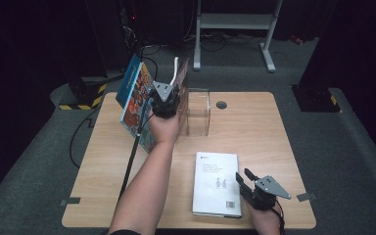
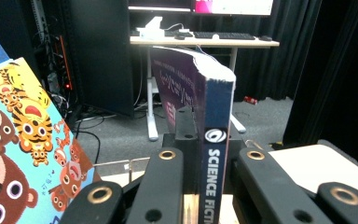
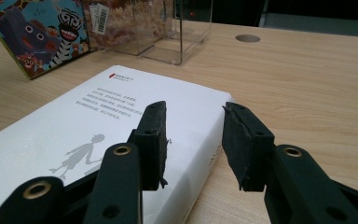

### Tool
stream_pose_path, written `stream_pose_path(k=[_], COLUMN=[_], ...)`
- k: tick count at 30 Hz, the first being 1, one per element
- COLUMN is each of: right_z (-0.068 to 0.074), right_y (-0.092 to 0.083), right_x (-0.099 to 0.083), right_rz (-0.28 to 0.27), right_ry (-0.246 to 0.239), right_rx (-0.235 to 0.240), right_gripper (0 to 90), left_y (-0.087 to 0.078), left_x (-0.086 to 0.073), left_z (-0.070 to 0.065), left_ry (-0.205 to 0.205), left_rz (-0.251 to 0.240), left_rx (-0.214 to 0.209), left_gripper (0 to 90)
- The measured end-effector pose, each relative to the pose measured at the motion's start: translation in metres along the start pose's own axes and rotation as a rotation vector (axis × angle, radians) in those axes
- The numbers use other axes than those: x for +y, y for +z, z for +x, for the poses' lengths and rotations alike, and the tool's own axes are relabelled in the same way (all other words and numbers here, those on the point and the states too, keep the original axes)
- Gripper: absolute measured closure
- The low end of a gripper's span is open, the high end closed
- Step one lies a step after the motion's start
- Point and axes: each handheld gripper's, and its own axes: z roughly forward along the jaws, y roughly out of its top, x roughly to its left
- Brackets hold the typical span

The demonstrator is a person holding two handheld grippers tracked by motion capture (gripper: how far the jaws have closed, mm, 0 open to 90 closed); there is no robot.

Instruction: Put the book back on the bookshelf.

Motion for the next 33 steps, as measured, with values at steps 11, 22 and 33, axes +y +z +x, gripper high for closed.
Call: stream_pose_path(k=[11, 22, 33], right_z=[-0.001, 0.001, 0.003], right_y=[0.000, 0.001, 0.002], right_x=[-0.001, -0.001, -0.001], right_rz=[0.001, 0.005, 0.010], right_ry=[-0.006, -0.008, -0.017], right_rx=[-0.002, 0.004, 0.007], right_gripper=[60.1, 60.2, 60.1], left_y=[-0.002, -0.010, -0.016], left_x=[-0.008, -0.013, -0.009], left_z=[-0.003, 0.010, 0.031], left_ry=[-0.034, 0.004, -0.019], left_rz=[-0.031, 0.022, 0.082], left_rx=[0.000, 0.005, 0.054], left_gripper=[83.5, 82.7, 80.4])
